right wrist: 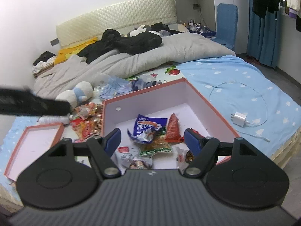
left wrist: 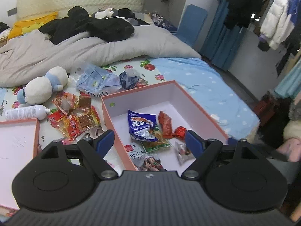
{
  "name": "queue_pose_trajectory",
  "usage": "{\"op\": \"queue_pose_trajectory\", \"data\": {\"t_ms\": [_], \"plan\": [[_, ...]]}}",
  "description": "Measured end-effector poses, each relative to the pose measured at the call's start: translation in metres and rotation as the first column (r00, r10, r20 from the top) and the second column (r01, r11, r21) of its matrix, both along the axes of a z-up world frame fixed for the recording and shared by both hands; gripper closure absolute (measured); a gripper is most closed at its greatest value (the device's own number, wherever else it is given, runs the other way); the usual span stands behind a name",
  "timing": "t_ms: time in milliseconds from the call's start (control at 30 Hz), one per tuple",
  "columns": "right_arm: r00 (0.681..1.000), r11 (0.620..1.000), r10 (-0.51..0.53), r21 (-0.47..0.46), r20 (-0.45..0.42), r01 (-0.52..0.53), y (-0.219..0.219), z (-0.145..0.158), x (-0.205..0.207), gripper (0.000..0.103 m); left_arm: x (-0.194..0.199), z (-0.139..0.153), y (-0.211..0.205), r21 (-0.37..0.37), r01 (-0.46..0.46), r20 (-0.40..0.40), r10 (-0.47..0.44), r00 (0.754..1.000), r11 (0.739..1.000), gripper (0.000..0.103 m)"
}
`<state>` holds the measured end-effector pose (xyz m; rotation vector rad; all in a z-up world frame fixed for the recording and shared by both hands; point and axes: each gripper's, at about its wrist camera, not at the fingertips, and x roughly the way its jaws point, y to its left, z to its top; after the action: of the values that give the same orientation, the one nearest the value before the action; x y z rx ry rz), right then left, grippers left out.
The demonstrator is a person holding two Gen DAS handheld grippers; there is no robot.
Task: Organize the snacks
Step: 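Withdraw both open grippers from the box back toward the snack heap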
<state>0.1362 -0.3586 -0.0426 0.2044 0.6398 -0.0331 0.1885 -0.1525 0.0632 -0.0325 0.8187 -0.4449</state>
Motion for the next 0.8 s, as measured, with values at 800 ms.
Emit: {"op": "queue_pose_trajectory", "data": {"t_ms": [800], "plan": [[0.983,0.98,0.171,-0.094,-0.064,-0.177,0.09,0.012,0.02,0.027,-0.098,0.119,0.038,0.187,0.006,-0.136,0.02,0.991,0.982,0.008]]}}
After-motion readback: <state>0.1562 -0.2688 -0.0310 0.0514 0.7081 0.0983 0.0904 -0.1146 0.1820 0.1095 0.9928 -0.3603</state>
